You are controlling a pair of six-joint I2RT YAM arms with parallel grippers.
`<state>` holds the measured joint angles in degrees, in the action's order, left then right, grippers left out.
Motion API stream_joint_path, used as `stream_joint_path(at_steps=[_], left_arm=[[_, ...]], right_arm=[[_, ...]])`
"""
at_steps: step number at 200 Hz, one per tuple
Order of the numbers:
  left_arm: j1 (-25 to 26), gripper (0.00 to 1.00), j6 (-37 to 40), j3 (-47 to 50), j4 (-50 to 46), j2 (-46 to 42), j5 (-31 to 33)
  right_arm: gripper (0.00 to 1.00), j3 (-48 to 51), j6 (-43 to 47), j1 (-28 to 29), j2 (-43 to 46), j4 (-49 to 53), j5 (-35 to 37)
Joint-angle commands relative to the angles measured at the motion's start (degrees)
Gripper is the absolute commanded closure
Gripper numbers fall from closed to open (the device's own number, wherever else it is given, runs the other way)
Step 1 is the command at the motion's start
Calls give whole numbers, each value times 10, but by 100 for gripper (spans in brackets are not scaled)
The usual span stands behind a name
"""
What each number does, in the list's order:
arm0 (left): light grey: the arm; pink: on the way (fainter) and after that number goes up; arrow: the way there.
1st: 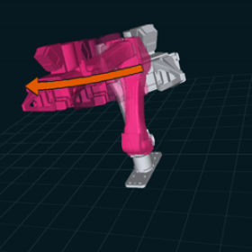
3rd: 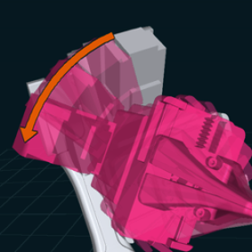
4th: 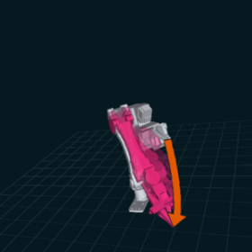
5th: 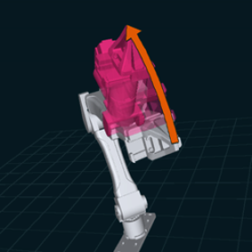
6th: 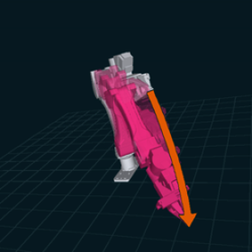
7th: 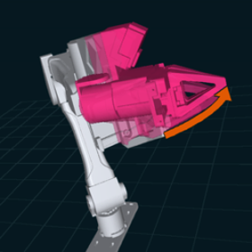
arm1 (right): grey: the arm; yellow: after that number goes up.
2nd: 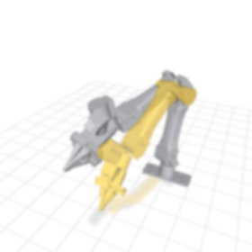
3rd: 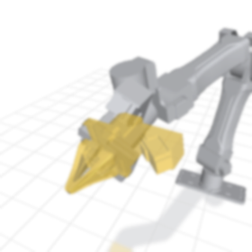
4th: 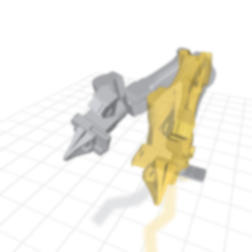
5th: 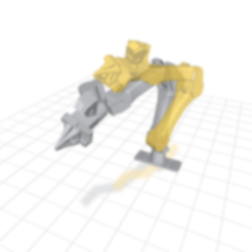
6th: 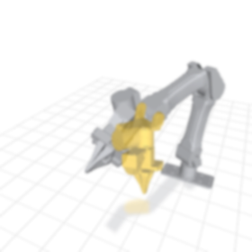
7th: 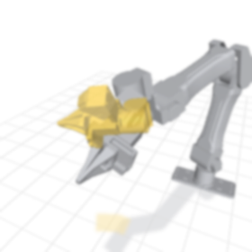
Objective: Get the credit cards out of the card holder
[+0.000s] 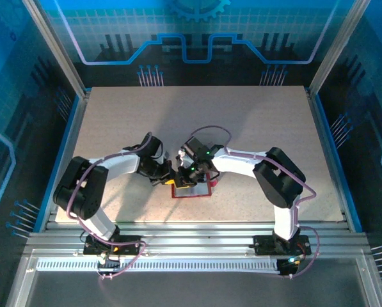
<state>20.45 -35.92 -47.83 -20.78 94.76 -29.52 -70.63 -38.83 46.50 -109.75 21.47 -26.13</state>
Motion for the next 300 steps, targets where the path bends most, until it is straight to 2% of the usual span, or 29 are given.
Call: stream_joint_path(at_steps=[1,103,166,245,300], left_arm=[[3,100,13,5,-27,16,-10],[3,100,23,4,-59,5,26],[4,100,23,3,-60,21,26],[4,100,11,-5,-51,-8,3],[4,100,7,8,-36,12,-8]], right_arm=[[86,-16,-6,7,-12,20,12],[89,-11,-25,6,-32,1,17],[88,-11,-20,3,-42,17,24],[86,-8,-10,0,-35,52,51],[86,-5,-13,-1,-31,55,60]])
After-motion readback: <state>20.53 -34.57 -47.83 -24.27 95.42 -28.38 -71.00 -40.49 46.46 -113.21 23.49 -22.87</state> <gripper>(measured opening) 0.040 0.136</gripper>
